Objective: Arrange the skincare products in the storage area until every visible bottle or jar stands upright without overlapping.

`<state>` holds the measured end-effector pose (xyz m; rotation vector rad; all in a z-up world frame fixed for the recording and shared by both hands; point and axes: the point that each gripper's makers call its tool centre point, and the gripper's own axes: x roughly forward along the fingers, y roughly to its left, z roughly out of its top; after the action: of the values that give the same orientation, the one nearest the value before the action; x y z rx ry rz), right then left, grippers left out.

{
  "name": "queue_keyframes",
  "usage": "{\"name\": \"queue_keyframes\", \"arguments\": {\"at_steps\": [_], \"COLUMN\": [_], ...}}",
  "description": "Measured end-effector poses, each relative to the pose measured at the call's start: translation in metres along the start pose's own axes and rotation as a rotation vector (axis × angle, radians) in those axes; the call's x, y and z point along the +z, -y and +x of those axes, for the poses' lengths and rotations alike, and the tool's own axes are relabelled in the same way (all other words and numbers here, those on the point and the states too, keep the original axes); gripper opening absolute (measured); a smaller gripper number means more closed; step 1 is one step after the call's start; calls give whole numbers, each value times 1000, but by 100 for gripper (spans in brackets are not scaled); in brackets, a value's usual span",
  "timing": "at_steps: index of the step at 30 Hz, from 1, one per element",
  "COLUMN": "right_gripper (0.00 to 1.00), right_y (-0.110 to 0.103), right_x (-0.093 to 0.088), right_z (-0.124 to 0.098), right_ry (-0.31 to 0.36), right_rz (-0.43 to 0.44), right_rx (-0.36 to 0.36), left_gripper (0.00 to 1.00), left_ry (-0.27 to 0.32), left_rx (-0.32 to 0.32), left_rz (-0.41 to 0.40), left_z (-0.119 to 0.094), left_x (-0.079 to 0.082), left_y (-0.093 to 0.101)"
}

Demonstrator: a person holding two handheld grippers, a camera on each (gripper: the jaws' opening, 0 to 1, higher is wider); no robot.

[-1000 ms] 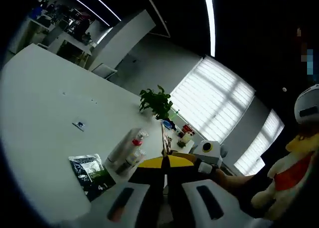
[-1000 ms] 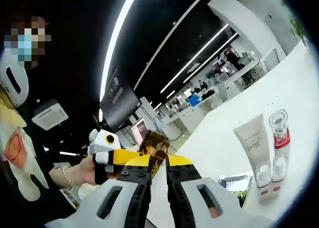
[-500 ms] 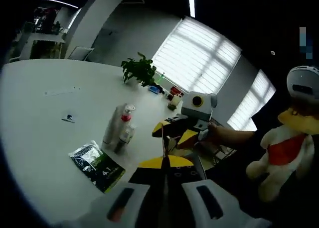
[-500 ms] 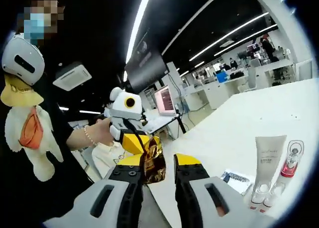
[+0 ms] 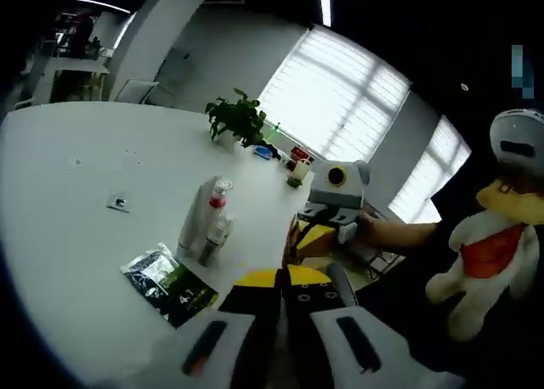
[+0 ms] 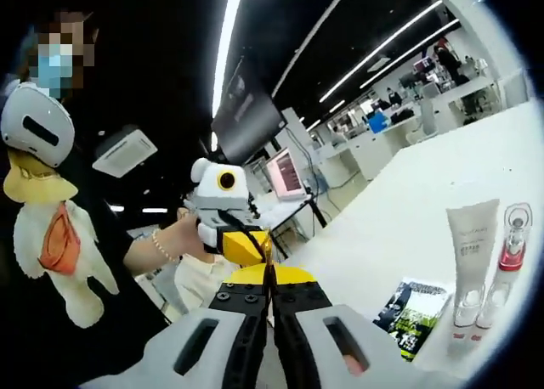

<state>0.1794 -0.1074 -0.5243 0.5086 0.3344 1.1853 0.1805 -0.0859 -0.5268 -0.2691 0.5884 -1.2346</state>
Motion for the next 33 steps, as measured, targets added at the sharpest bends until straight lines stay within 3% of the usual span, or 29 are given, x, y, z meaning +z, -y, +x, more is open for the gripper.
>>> {"name": "queue_keyframes", "arguments": {"at_steps": [2, 5, 7, 8, 12, 18, 22, 24, 27, 33], "right_gripper": [1, 1, 1, 1, 1, 1, 1, 1, 1, 2], "right_y": [2, 7, 9, 11, 12, 18, 22, 29, 33, 30], "right_x": [4, 13, 16, 18, 16, 15, 13, 7, 1, -5], "right_z": [-2, -5, -7, -8, -8, -6, -2, -1, 1, 9], "right_ry": [63, 155, 189, 218, 232, 268, 279, 260, 211, 110], "right_rz": [61, 157, 190, 209, 224, 279, 304, 305, 239, 97], "right_rx": [-10, -27, -33, -39, -52, -83, -119, -182, -236, -263], "left_gripper": [4, 11, 10, 9, 3, 1, 1, 0, 0, 0], "left_ry": [48, 60, 69, 102, 159, 203, 239, 277, 286, 262], "left_rx": [9, 27, 30, 20, 7, 56, 117, 128, 114, 167], "left_rz": [-32, -59, -82, -109, -141, -177, -226, -285, -321, -356], "left_z": [0, 0, 0, 1, 1, 4, 2, 0, -2, -6], "left_x": [4, 0, -1, 0, 3, 0, 1, 3, 2, -11], "left_y": [-4, -9, -10, -9, -5, -9, -17, -19, -18, -28]}}
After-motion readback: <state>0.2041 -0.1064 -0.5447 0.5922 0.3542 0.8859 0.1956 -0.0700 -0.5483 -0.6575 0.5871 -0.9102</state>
